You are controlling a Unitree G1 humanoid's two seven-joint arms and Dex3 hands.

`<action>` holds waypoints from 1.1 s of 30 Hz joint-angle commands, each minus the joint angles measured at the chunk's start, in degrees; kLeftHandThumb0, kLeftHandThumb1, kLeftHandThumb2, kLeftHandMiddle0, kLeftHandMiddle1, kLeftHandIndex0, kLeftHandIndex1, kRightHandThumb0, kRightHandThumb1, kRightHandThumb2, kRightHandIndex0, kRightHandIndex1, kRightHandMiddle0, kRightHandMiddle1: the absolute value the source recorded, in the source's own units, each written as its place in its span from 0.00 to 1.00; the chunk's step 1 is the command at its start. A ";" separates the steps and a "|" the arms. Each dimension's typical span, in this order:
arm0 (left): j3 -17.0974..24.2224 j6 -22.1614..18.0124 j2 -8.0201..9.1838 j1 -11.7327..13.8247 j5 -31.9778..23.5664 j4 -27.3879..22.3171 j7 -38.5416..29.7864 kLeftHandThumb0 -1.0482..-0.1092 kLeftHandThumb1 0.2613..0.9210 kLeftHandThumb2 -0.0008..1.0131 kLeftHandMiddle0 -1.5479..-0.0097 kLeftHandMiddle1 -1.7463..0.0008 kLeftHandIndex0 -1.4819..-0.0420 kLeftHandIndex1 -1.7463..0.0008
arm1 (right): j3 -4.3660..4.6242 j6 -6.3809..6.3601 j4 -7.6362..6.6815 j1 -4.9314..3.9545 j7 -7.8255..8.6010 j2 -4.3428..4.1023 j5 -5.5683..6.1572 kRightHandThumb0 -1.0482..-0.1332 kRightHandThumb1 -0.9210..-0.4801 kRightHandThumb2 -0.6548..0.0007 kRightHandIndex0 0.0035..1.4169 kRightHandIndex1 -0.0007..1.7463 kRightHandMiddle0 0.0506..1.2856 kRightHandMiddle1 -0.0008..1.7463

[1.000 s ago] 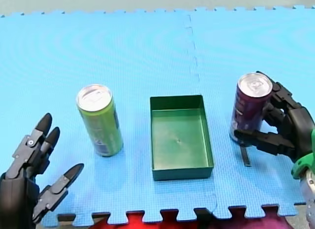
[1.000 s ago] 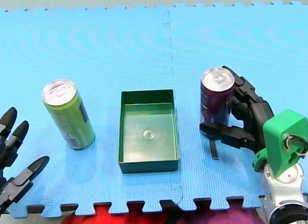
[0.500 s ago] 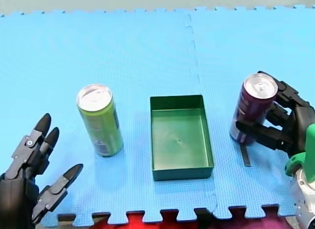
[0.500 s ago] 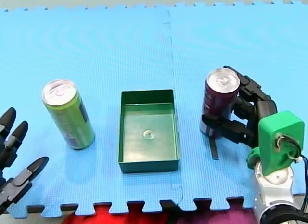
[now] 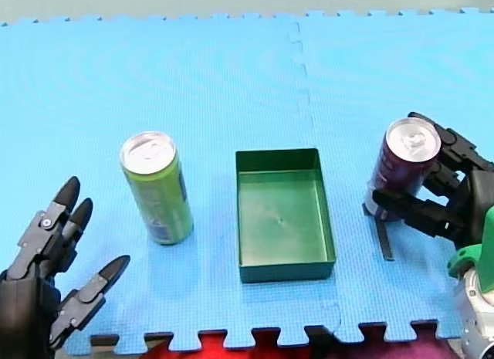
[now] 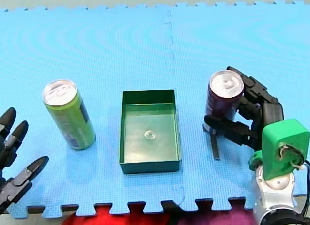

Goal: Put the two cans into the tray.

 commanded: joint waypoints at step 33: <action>-0.43 -0.39 -0.30 -0.23 1.59 0.84 1.07 0.08 0.87 0.00 0.71 1.00 0.75 1.00 | 0.73 7.58 -8.01 -4.08 -4.29 2.80 1.13 0.71 0.43 1.00 0.91 0.00 0.92 0.00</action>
